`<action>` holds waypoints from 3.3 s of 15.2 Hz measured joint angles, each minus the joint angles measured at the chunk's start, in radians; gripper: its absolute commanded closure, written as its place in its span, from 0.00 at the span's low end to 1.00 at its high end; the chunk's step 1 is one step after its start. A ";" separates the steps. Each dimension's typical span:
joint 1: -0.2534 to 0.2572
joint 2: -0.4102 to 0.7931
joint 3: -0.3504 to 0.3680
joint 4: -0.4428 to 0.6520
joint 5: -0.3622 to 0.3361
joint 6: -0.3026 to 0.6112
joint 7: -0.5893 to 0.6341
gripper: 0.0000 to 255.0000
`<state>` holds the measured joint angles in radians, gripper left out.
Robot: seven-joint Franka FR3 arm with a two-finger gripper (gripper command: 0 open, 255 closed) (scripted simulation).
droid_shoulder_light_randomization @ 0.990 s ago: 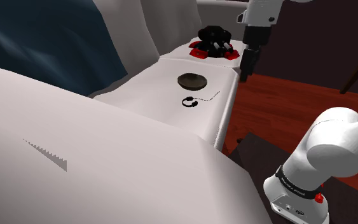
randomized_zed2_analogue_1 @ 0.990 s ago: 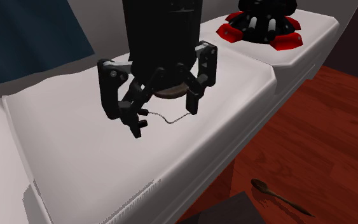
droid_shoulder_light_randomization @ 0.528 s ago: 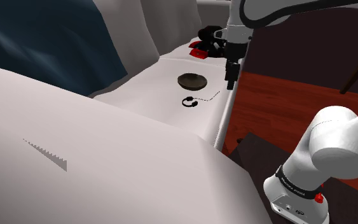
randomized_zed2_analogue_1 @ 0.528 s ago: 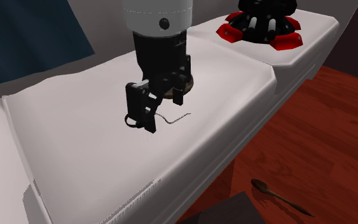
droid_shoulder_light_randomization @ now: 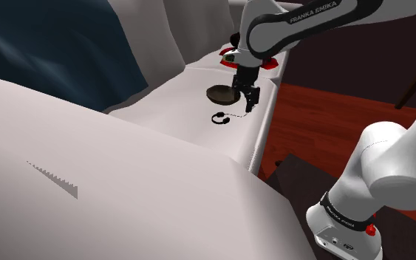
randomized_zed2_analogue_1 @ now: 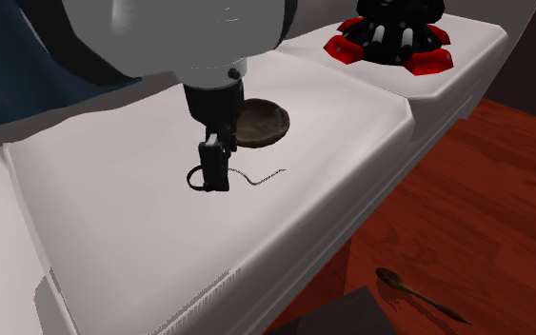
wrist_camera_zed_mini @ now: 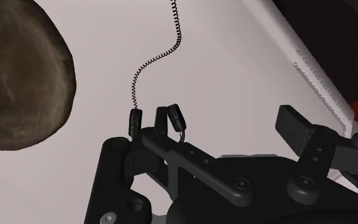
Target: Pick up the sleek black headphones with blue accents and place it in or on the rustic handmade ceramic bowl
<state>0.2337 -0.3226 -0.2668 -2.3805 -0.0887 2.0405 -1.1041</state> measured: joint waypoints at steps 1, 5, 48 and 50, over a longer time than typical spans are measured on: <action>0.017 0.035 -0.005 0.010 0.006 0.033 -0.056 0.00; 0.069 0.147 -0.018 0.038 0.030 0.141 -0.266 0.00; 0.077 0.109 -0.010 0.122 0.024 0.026 -0.295 1.00; 0.077 0.100 -0.009 0.140 0.022 -0.001 -0.294 1.00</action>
<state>0.3103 -0.2229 -0.2754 -2.2401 -0.0668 2.0395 -1.3978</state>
